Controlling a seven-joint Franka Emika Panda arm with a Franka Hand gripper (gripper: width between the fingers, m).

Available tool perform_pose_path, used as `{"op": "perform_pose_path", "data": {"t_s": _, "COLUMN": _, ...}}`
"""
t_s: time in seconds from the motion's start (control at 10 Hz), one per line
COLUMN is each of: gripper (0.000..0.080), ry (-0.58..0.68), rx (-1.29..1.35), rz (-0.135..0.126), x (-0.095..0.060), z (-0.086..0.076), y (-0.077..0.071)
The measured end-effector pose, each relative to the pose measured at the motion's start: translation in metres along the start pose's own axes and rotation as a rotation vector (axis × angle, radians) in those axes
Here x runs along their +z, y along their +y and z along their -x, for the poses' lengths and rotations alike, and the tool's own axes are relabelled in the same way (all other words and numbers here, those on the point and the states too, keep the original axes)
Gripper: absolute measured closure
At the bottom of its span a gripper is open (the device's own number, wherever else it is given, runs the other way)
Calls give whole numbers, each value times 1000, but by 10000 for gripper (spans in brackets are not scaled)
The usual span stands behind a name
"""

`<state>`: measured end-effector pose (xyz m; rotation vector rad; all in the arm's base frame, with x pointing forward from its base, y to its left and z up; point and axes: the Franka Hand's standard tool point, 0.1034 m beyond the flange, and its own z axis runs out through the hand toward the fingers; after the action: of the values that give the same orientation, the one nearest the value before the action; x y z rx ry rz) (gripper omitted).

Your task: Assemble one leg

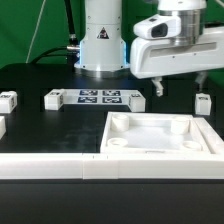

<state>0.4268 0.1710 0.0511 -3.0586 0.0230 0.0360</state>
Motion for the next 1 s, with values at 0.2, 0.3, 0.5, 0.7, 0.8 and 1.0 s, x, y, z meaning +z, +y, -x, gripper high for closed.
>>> {"op": "perform_pose_path", "data": {"t_s": 0.2, "gripper": 150, "ry": -5, "rx": 195, "rz": -21, "x": 0, "z": 2, "y": -16}}
{"op": "perform_pose_path", "data": {"t_s": 0.3, "gripper": 150, "ry": -9, "rx": 253, "rz": -26, "x": 0, "z": 3, "y": -16}}
{"op": "perform_pose_path", "data": {"t_s": 0.5, "gripper": 150, "ry": -9, "rx": 249, "rz": -26, "x": 0, "z": 3, "y": -17}}
{"op": "perform_pose_path", "data": {"t_s": 0.7, "gripper": 150, "ry": -46, "rx": 222, "rz": -15, "x": 2, "z": 5, "y": -12}}
{"op": "perform_pose_path", "data": {"t_s": 0.8, "gripper": 150, "ry": -93, "rx": 211, "rz": -2, "x": 7, "z": 13, "y": -11}}
{"op": "perform_pose_path", "data": {"t_s": 1.0, "gripper": 150, "ry": -291, "rx": 221, "rz": 18, "x": 9, "z": 23, "y": -20}}
